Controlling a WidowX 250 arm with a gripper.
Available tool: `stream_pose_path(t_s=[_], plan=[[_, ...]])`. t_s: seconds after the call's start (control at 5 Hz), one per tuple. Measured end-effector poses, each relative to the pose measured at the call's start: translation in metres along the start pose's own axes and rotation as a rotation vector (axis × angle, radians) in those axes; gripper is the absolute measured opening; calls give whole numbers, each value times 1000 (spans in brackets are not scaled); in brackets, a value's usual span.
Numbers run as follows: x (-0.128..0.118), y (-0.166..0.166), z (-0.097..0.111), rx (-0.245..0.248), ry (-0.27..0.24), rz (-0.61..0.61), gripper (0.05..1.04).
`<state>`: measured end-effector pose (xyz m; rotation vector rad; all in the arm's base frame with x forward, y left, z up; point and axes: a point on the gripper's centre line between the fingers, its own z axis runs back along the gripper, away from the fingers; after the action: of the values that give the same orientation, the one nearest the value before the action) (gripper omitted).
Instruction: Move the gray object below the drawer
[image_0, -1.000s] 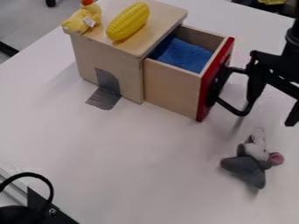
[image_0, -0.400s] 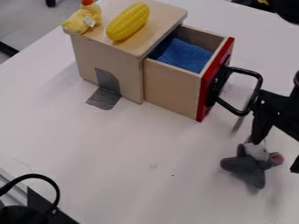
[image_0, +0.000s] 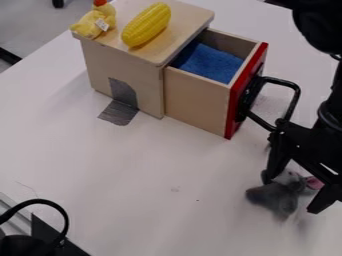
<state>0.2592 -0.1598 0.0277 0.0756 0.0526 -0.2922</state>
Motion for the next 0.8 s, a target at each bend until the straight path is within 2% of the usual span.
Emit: stream_pose_path(t_s=[0.2, 0.4, 0.6, 0.8], plan=[[-13, 8, -9, 36, 40, 12, 997], [-16, 11, -19, 30, 59, 24, 998], [-18, 10, -34, 8, 95, 16, 955], [-20, 10, -38, -18, 98, 25, 716]])
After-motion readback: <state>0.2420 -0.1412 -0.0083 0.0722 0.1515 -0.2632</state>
